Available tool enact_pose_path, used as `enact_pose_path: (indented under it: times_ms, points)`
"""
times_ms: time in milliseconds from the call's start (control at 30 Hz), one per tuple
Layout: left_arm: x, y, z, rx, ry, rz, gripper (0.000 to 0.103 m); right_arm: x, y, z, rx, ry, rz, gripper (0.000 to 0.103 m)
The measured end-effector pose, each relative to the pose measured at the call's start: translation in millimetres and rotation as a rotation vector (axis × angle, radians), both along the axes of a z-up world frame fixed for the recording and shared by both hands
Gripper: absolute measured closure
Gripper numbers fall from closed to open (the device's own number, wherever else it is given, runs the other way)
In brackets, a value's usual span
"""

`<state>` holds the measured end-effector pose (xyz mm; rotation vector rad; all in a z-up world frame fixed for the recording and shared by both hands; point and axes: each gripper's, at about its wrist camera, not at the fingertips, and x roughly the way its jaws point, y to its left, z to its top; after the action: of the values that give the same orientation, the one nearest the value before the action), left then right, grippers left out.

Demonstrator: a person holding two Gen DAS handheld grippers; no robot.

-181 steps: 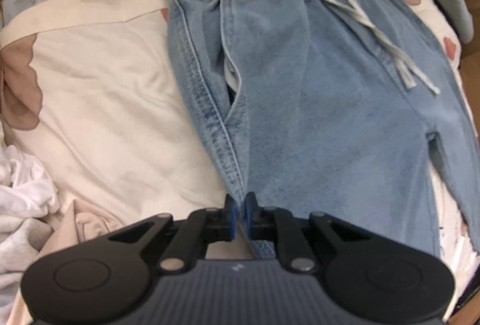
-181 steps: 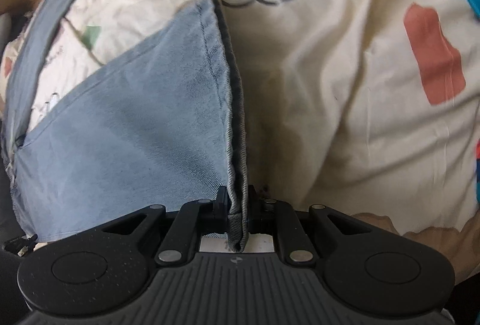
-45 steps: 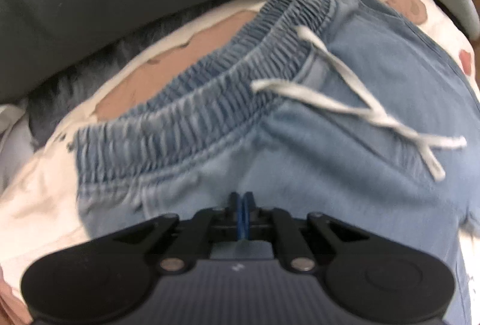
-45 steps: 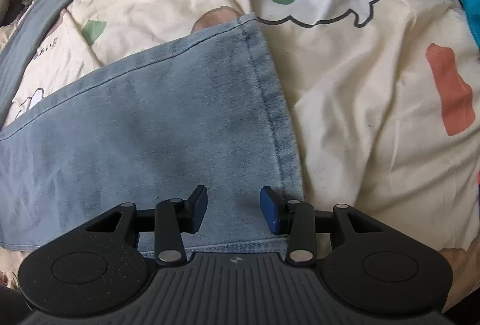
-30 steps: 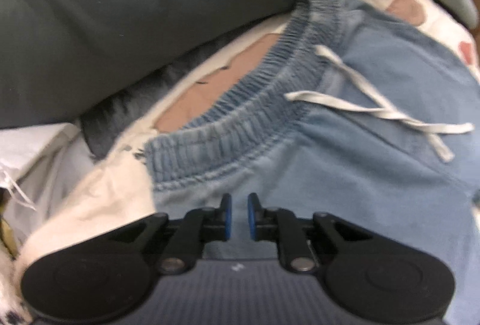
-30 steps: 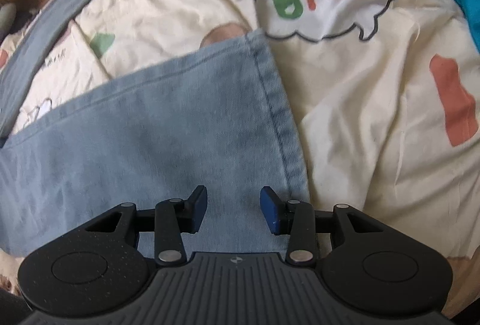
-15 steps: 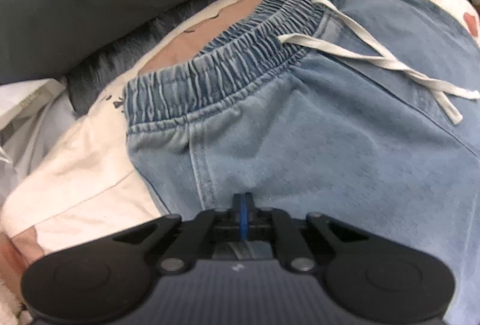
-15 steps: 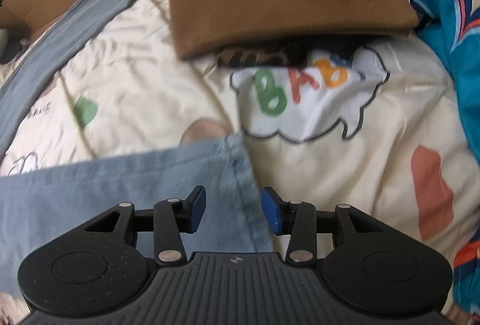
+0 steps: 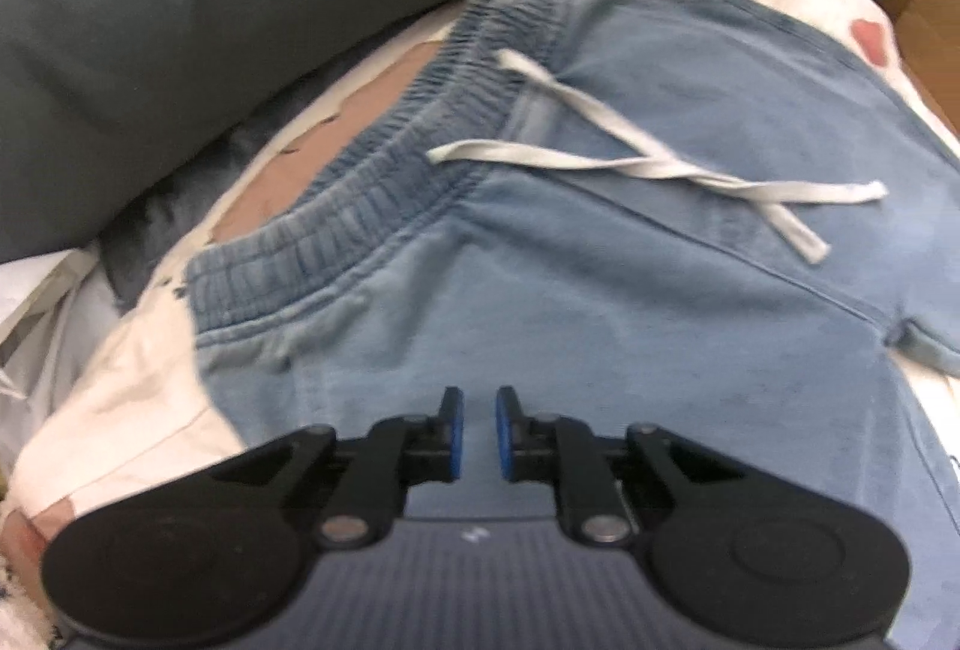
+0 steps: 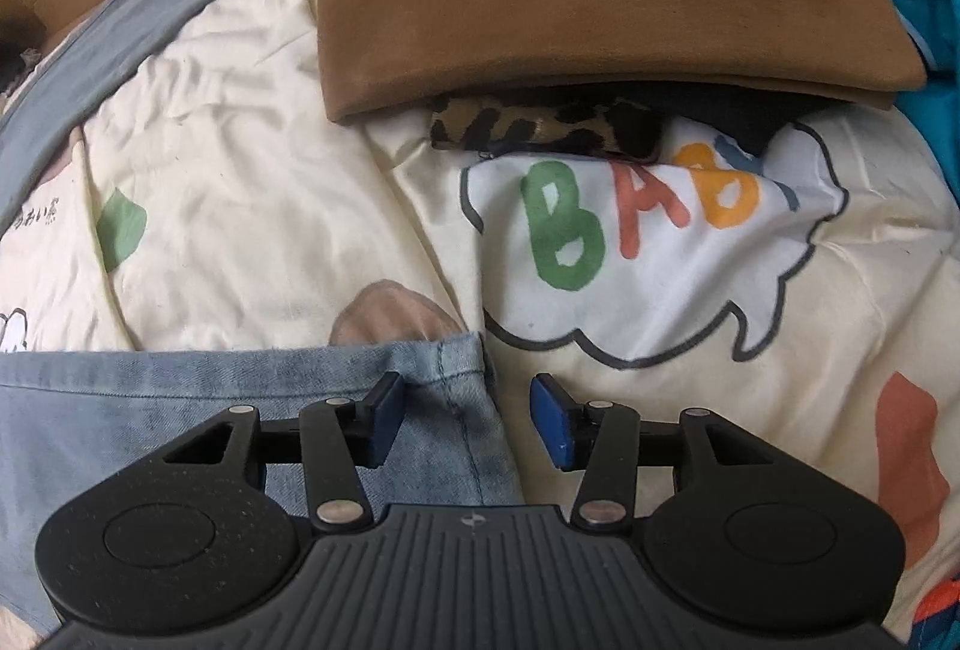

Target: Fold clothes

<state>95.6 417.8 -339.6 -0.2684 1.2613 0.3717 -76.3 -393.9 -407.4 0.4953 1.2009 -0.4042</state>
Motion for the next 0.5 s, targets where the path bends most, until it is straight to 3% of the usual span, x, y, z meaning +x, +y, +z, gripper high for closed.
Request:
enact_pose_path:
  times_ms: [33,100,167,500]
  points:
    - [3,-6,0,-0.006,-0.003,-0.012,0.09,0,0,0,0.001,-0.008,0.0,0.055]
    - [9,-19,-1,-0.02,-0.012,-0.033,0.09,2,2,1,-0.005,-0.007,0.017,0.082]
    - [16,-32,-2,-0.04,-0.022,-0.054,0.09,3,4,3,-0.015,-0.001,0.04,0.091]
    - [44,-94,-25,-0.17,-0.038,-0.128,0.09,4,14,8,-0.091,0.052,0.052,0.094]
